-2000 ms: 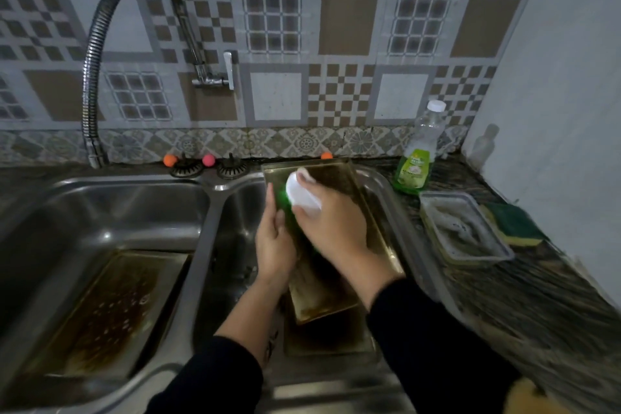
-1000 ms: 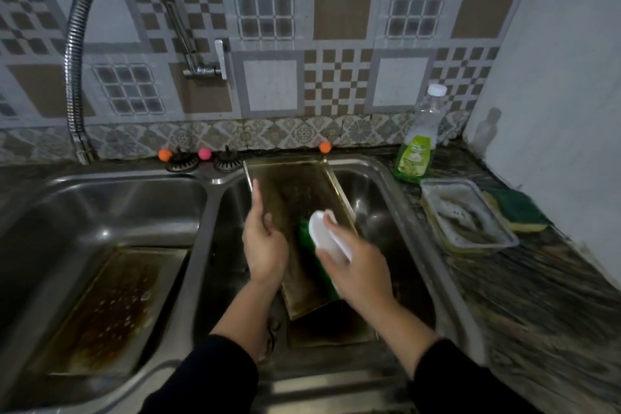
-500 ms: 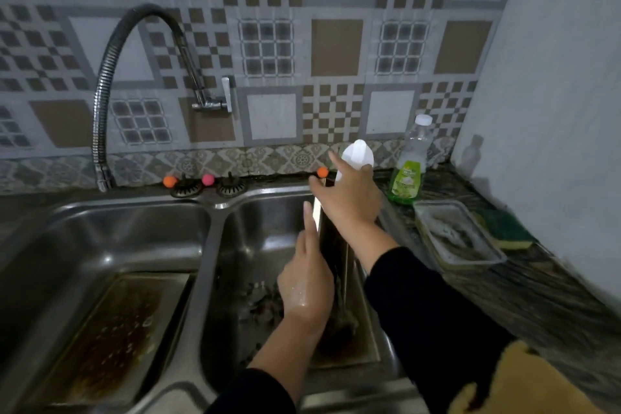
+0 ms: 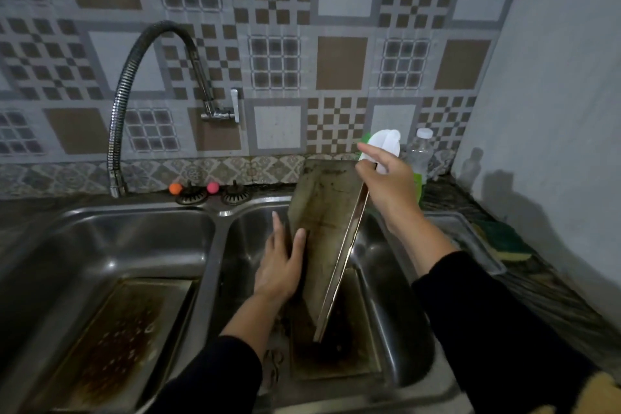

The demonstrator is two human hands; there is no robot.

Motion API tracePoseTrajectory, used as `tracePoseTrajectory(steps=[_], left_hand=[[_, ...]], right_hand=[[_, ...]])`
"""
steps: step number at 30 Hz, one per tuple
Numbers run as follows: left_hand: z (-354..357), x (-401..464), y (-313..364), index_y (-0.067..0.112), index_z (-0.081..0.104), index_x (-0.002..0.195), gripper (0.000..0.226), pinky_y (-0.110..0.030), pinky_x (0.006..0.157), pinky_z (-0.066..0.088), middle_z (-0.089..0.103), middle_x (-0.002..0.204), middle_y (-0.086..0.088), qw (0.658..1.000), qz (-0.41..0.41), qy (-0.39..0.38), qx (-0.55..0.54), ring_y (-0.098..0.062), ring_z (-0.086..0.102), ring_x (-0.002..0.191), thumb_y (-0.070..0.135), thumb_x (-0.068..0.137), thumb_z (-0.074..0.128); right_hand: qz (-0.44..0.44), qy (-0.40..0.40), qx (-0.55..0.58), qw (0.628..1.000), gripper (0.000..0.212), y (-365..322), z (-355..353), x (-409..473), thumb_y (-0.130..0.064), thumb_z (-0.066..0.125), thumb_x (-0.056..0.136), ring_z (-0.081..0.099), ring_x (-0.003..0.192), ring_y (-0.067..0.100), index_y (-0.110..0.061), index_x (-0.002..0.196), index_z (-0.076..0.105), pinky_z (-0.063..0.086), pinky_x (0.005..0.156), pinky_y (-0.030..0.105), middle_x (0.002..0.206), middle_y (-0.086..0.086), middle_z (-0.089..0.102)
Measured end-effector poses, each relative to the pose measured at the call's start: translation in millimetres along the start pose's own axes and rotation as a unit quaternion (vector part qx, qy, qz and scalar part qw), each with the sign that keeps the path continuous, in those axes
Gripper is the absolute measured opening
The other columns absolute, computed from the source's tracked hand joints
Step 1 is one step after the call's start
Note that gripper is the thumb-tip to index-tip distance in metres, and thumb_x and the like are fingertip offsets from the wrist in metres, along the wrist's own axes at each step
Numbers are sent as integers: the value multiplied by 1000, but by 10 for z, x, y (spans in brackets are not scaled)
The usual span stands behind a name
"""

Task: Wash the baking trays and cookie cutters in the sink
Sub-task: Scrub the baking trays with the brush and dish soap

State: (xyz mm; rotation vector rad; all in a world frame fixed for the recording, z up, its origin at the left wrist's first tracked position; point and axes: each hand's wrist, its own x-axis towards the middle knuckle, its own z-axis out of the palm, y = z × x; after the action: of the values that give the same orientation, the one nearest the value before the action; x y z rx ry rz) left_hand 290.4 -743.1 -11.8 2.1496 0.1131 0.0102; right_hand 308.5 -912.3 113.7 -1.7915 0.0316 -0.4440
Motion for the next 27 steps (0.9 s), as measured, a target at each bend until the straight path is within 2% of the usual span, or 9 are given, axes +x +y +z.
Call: tracePoseTrajectory(steps=[3,5,8,11,13,16,21,24,27], left_hand=[[-51,14,-114,59,-11,141,78,-41,107,37,44,147,-4,997,-17,2,-73,-26,46,131,76,81,36],[-13,-42,-184,58,5,143,75,-30,100,43,55,138,-1,990,11,34,-137,-13,53,121,68,82,47],[43,-140,-201,42,28,147,61,-13,95,39,54,137,9,975,72,88,-189,-1,48,122,41,92,55],[-32,-137,-171,40,33,145,57,-8,93,38,50,134,18,970,95,90,-206,2,47,122,37,92,56],[-97,-128,-183,37,33,146,58,-9,91,40,50,130,18,969,95,110,-202,2,49,118,36,93,56],[-170,-156,-218,33,33,148,58,-12,91,42,54,123,18,964,88,182,-173,10,53,105,35,94,56],[-182,-152,-97,28,33,149,59,6,77,36,51,118,27,953,98,222,-179,32,48,87,35,95,56],[-189,-78,88,28,34,149,57,-3,90,40,52,115,35,943,128,235,-198,27,50,98,32,96,55],[-264,5,180,28,34,148,55,-15,96,45,62,103,33,931,138,251,-224,16,57,102,29,97,55]], right_hand=[[6,-10,38,999,38,41,-37,-2,-16,58,91,46,106,1,-27,127,62,39,67,-1,133,-6,53],[12,-18,42,999,40,102,-39,0,-15,57,91,46,115,4,-23,130,59,39,83,6,139,-4,51],[27,-21,15,999,43,238,-76,57,-27,59,92,42,130,12,-25,135,53,37,98,23,146,-3,44],[52,-2,-47,998,51,360,-148,175,-47,52,93,38,135,17,-30,141,44,34,104,30,150,-2,38],[57,16,-78,995,55,401,-222,262,-48,48,94,35,137,22,-31,146,36,32,108,35,152,1,34],[11,37,-122,992,64,391,-318,305,-32,58,92,40,131,24,-35,147,26,35,95,29,150,0,36],[-104,28,-190,976,68,174,-110,88,-29,67,84,52,117,11,-41,143,36,38,80,16,138,-12,50],[-136,-28,-253,957,67,280,165,-447,-27,67,83,59,108,13,-42,141,38,45,81,18,129,-6,60],[-162,-53,-231,958,68,549,363,-1106,-31,71,80,61,105,17,-44,140,40,47,85,23,123,-3,63]])
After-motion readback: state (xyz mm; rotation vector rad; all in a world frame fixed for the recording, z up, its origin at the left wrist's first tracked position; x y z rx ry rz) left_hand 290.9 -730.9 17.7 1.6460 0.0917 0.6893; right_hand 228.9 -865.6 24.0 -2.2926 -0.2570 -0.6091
